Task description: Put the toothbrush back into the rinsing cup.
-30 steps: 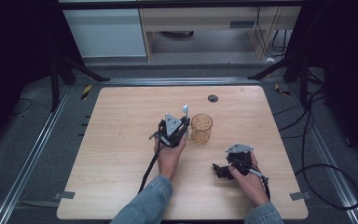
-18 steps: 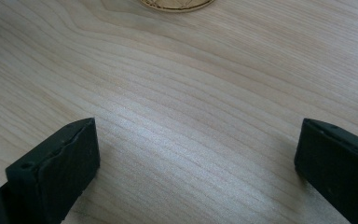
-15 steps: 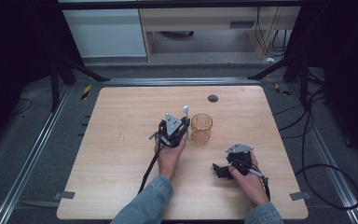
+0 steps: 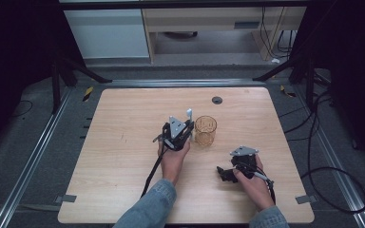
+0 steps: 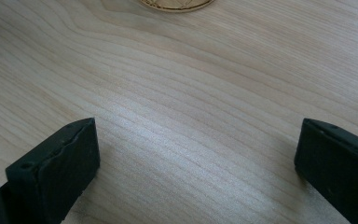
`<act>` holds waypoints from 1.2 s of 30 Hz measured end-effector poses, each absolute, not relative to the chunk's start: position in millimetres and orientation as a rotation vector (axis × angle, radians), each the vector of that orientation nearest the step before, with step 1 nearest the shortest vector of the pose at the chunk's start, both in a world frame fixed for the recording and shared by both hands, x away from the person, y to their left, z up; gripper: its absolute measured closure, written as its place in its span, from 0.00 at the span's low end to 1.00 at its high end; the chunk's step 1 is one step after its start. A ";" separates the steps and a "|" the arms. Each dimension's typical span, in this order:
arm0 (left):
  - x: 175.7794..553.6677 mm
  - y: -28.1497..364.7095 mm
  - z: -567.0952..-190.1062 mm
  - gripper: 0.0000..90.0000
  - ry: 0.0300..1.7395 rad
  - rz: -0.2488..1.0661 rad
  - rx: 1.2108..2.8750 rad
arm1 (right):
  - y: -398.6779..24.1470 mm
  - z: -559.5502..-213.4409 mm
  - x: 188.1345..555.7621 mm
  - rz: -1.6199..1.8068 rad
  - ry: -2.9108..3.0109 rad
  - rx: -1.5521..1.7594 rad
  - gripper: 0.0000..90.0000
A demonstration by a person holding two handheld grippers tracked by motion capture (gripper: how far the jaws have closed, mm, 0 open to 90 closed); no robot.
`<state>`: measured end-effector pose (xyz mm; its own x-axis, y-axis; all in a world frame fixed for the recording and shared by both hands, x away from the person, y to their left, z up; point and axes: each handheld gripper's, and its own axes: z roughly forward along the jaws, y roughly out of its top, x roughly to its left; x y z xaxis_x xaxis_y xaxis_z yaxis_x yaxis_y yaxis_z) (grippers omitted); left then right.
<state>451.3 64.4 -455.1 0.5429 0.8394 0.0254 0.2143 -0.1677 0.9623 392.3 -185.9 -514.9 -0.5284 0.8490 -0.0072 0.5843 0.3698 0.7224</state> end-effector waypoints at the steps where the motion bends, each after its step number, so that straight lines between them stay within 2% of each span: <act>1: 451.2 64.2 -455.2 0.87 0.895 0.712 1.684 | -185.9 -514.9 392.3 0.959 2.257 1.249 0.00; 36: 451.1 66.4 -458.0 0.85 0.912 0.704 1.691 | -185.8 -514.9 392.2 0.960 2.257 1.250 0.00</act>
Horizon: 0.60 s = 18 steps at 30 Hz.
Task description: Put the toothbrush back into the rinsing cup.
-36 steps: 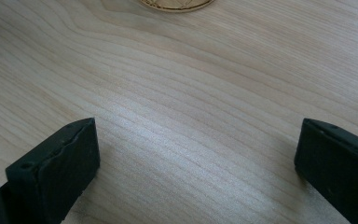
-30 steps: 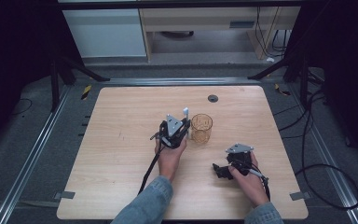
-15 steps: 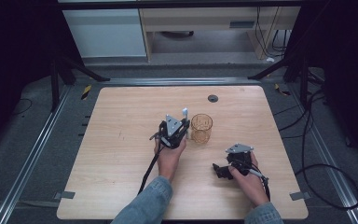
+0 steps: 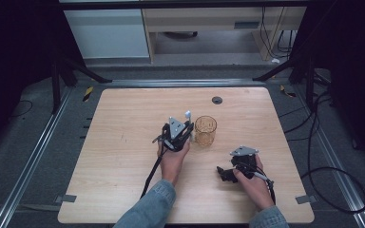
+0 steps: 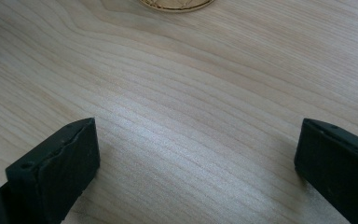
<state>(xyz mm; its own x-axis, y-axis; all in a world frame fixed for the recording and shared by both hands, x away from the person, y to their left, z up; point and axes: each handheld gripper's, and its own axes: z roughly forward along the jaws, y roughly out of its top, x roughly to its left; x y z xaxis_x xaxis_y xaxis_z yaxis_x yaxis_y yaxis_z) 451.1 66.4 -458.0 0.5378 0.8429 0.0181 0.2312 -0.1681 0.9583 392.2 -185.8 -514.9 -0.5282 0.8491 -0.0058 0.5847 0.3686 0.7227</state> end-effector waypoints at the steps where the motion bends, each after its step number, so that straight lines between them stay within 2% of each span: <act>1: 451.1 66.6 -458.0 0.84 0.913 0.704 1.690 | -185.7 -514.9 392.2 0.960 2.256 1.252 0.00; 18: 451.1 68.4 -458.3 0.79 0.916 0.710 1.685 | -185.8 -514.9 392.2 0.960 2.257 1.251 0.00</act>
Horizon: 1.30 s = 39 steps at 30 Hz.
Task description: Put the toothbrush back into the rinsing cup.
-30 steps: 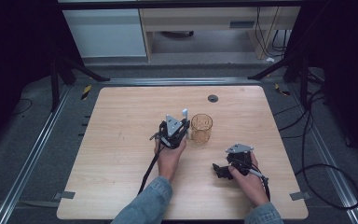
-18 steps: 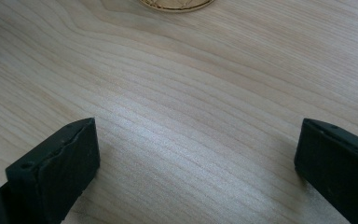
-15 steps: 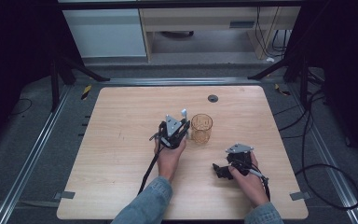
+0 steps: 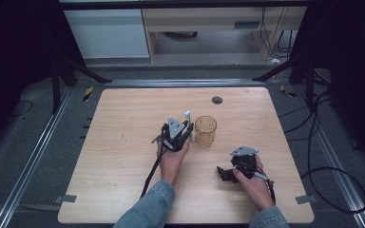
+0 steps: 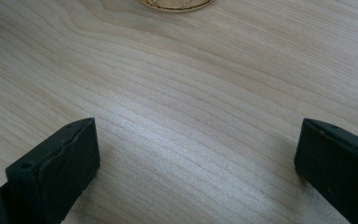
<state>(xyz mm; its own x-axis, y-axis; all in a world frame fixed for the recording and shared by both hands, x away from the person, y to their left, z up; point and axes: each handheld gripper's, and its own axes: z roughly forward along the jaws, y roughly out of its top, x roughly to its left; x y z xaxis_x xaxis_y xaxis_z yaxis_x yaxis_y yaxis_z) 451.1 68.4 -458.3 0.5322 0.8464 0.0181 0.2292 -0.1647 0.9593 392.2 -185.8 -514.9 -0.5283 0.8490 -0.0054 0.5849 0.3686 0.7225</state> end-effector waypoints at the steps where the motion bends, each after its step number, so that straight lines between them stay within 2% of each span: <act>1: 451.1 68.3 -458.4 0.78 0.916 0.709 1.685 | -185.7 -514.9 392.2 0.960 2.256 1.252 0.00; 11: 449.9 66.9 -459.1 0.68 0.909 0.711 1.698 | -185.8 -514.8 392.2 0.960 2.257 1.250 0.00; 19: 444.2 70.2 -457.9 0.48 0.913 0.717 1.723 | -185.0 -515.1 390.9 0.955 2.254 1.242 0.01; 25: 443.4 71.7 -457.7 0.33 0.896 0.664 1.760 | -185.0 -515.1 390.8 0.954 2.253 1.241 0.01; 34: 440.6 74.5 -452.6 0.21 0.853 0.639 1.799 | -184.0 -515.0 389.3 0.960 2.252 1.254 0.01; 39: 436.2 77.4 -448.3 0.17 0.819 0.648 1.828 | -184.0 -514.9 389.2 0.960 2.252 1.256 0.01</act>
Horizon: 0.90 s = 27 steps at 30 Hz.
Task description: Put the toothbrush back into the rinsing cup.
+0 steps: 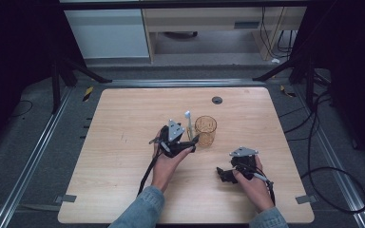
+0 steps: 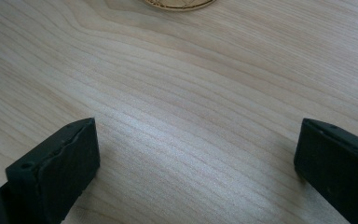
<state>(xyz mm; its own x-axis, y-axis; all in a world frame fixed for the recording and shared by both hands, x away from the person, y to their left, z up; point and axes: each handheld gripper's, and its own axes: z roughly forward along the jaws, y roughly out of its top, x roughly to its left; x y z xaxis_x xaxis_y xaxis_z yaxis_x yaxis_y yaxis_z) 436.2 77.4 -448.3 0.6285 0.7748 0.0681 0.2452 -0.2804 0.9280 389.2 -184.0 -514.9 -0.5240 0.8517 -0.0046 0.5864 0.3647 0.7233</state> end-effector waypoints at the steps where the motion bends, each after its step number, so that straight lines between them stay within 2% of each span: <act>1: 435.4 77.7 -447.4 0.16 0.818 0.648 1.831 | -184.0 -515.0 389.3 0.961 2.252 1.254 0.01; 11: 432.3 81.6 -440.0 0.10 0.797 0.600 1.923 | -184.0 -515.0 389.3 0.961 2.253 1.254 0.00; 27: 421.0 79.5 -440.6 0.10 0.840 0.483 2.073 | -183.4 -514.9 389.1 0.959 2.250 1.261 0.00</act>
